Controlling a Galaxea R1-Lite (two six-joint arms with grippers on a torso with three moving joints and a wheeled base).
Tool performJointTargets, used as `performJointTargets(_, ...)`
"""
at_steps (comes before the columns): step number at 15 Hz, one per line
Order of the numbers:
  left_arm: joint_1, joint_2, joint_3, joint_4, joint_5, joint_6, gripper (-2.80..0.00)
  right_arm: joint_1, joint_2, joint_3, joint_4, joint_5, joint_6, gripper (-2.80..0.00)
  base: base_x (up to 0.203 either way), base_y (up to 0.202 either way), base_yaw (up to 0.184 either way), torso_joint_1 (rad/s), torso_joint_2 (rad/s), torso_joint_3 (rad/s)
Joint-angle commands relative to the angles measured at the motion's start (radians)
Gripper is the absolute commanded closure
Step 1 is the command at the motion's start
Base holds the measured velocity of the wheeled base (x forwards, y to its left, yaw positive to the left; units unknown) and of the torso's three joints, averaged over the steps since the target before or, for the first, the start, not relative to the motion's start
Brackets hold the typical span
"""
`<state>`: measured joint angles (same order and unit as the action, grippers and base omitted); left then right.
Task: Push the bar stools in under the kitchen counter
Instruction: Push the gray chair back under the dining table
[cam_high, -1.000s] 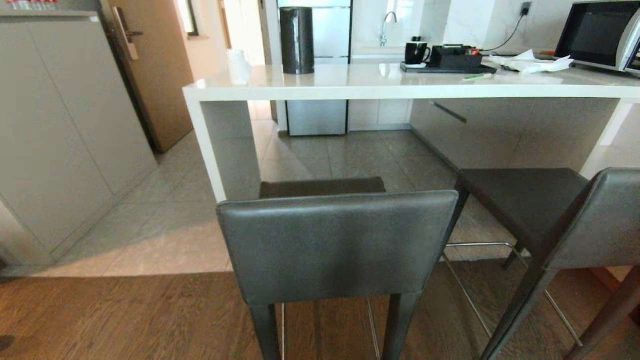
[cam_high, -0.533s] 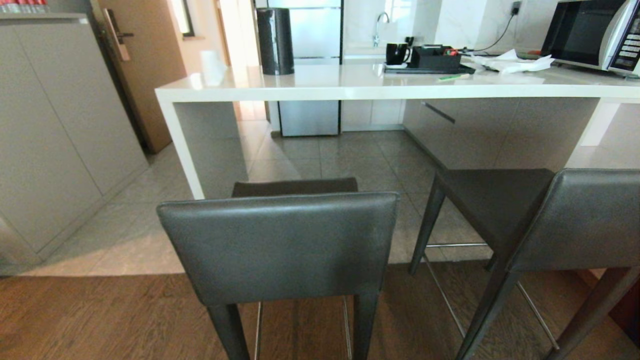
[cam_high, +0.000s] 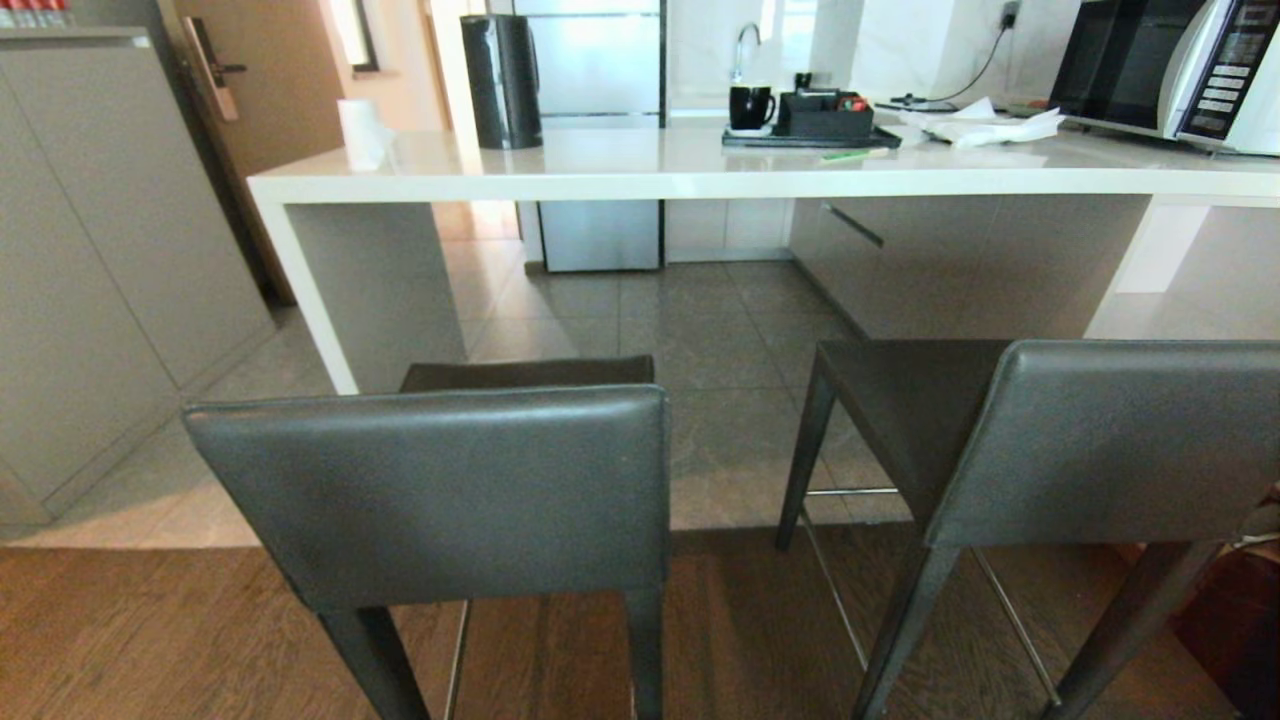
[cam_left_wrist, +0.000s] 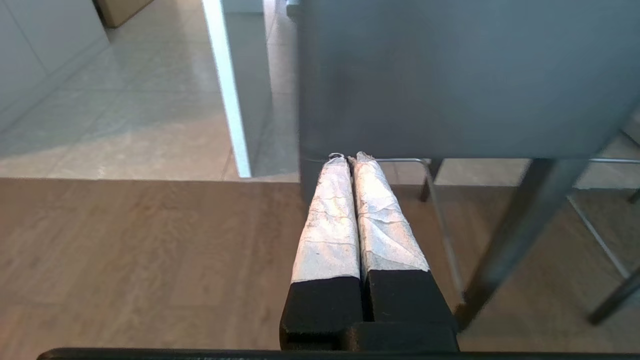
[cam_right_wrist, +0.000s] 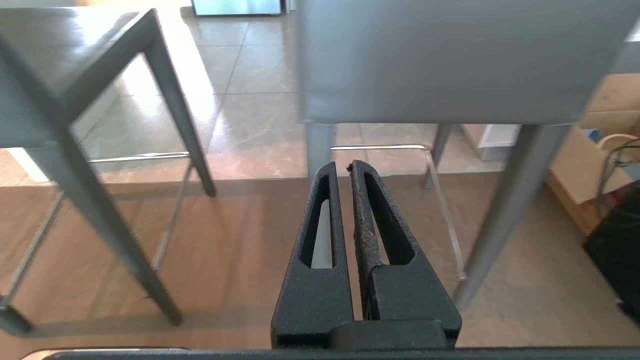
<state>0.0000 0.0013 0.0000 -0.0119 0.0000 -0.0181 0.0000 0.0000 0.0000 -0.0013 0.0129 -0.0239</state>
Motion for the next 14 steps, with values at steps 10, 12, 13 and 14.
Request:
performJointTargets(10, 0.0, 0.0, 0.003, 0.0, 0.0, 0.0, 0.0, 0.0, 0.002, 0.0, 0.0, 0.001, 0.001, 0.0, 0.0, -0.194, 0.001, 0.002, 0.0, 0.001)
performJointTargets(12, 0.0, 0.001, 0.003, 0.0, 0.0, 0.0, 0.0, 0.0, 0.002, 0.0, 0.0, 0.001, 0.001, 0.0, 0.0, -0.195, 0.002, 0.007, 0.0, 0.0)
performJointTargets(13, 0.0, 0.001, 0.003, 0.0, 0.001, 0.0, 0.0, 0.0, 0.002, 0.0, 0.0, 0.0, 0.001, 0.0, 0.0, -0.201, 0.006, -0.004, 0.0, 0.002)
performJointTargets(14, 0.0, 0.0, 0.003, 0.0, 0.0, 0.0, 0.0, 0.0, 0.002, 0.0, 0.0, 0.001, 0.001, 0.0, 0.0, -0.196, 0.002, 0.0, 0.0, -0.002)
